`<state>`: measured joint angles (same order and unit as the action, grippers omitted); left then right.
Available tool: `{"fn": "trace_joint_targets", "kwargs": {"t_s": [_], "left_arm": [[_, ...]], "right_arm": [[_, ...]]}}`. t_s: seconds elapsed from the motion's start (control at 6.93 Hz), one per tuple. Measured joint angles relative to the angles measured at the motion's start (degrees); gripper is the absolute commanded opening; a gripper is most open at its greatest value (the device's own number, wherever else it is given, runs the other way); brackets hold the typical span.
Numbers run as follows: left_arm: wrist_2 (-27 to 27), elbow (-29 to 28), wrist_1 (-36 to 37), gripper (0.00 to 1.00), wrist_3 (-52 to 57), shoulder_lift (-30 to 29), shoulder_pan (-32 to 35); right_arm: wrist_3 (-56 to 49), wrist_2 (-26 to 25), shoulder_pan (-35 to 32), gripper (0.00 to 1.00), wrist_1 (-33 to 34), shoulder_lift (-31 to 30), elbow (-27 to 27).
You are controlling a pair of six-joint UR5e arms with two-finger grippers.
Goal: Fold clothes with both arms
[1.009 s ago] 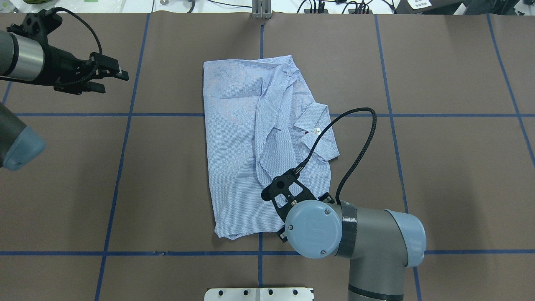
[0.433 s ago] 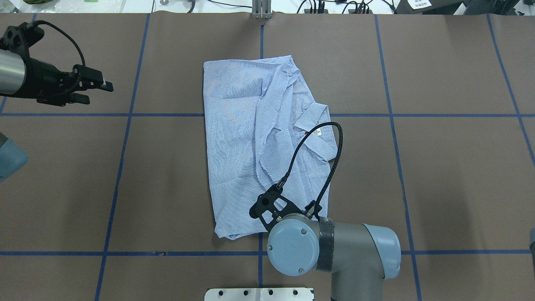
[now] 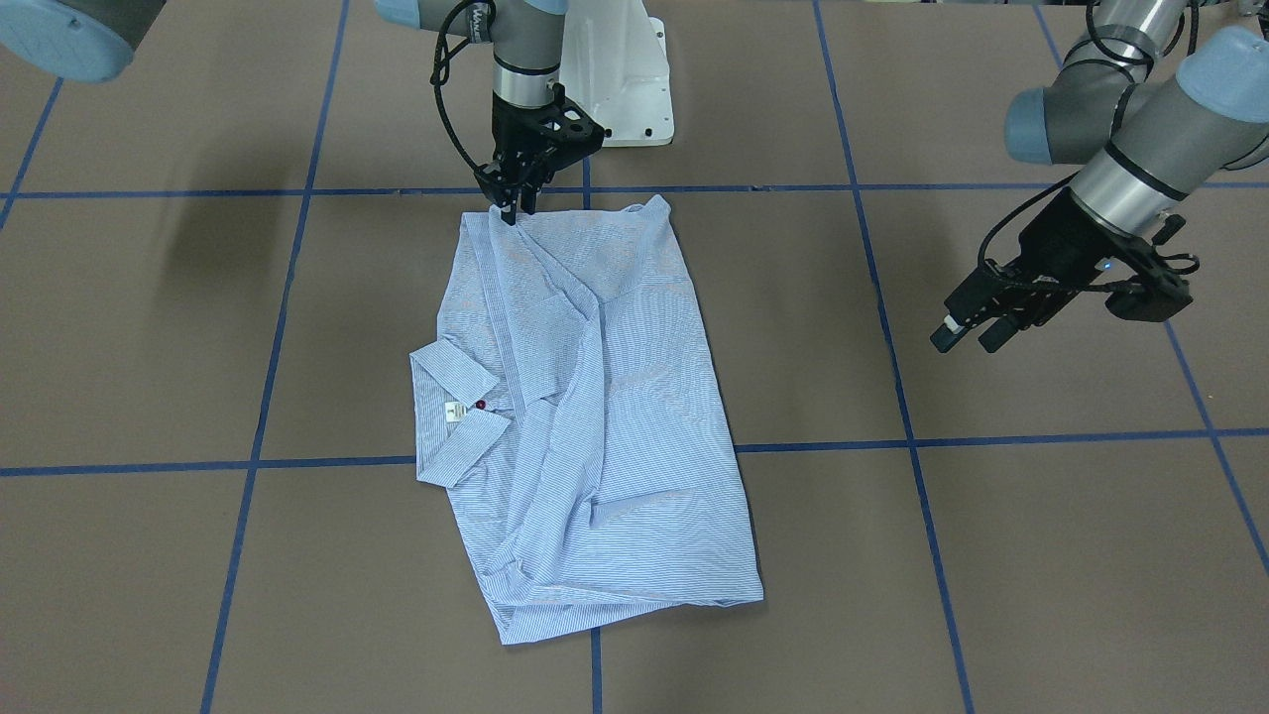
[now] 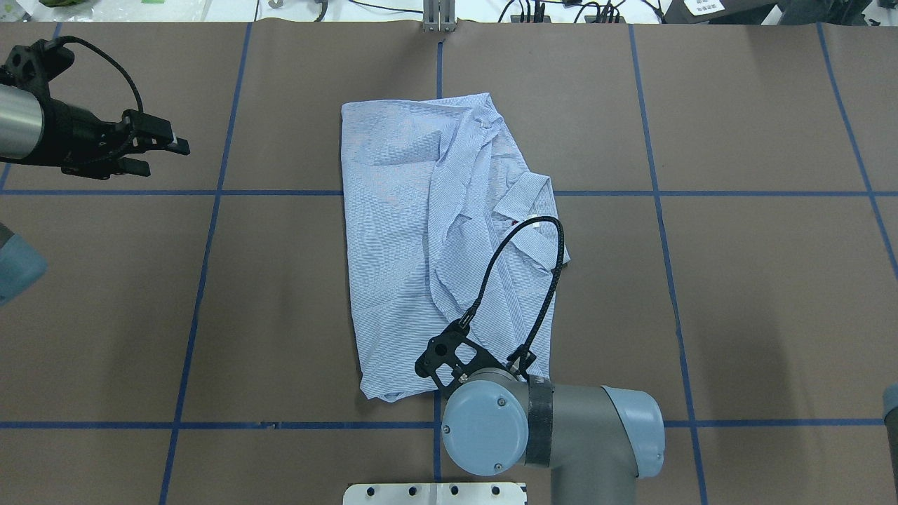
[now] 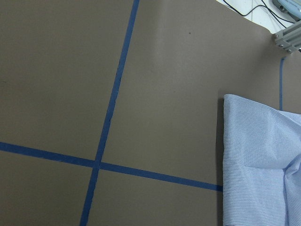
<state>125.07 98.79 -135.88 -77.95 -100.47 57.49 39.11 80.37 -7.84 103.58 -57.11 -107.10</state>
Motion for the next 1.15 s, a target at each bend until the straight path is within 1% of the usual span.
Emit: {"fn": "trace_joint_targets", "kwargs": {"t_s": [0.14, 0.29, 0.43, 0.58, 0.72, 0.87, 1.01, 1.15], "left_arm": [[0.0, 0.0, -0.02, 0.87, -0.11, -0.04, -0.04], [0.0, -0.03, -0.06, 0.86, -0.2, -0.05, -0.07], [-0.02, -0.06, -0.07, 0.86, -0.25, -0.04, -0.08], [-0.06, -0.08, -0.08, 0.86, -0.29, -0.09, -0.09], [-0.1, -0.12, -0.09, 0.86, -0.33, -0.21, -0.09], [-0.14, -0.15, -0.07, 0.86, -0.35, -0.31, -0.12], [-0.19, -0.2, -0.03, 0.86, -0.38, -0.4, -0.15], [-0.21, -0.23, -0.01, 0.86, -0.42, -0.49, -0.17]], "right_arm": [[-0.02, -0.08, -0.12, 0.22, 0.24, -0.01, 0.03], [-0.35, -0.11, -0.48, 0.24, 0.34, -0.06, 0.03], [-0.95, -0.14, -0.88, 0.31, 0.37, -0.13, 0.02], [-1.3, -0.2, -1.19, 0.34, 0.38, -0.22, -0.01], [-1.4, -0.28, -1.32, 0.34, 0.39, -0.34, -0.1], [-1.41, -0.35, -1.35, 0.22, 0.39, -0.64, -0.23], [-1.37, -0.35, -1.36, 0.0, 0.39, -0.97, -0.42], [-1.29, -0.33, -1.35, 0.0, 0.41, -1.29, -0.78]]}}
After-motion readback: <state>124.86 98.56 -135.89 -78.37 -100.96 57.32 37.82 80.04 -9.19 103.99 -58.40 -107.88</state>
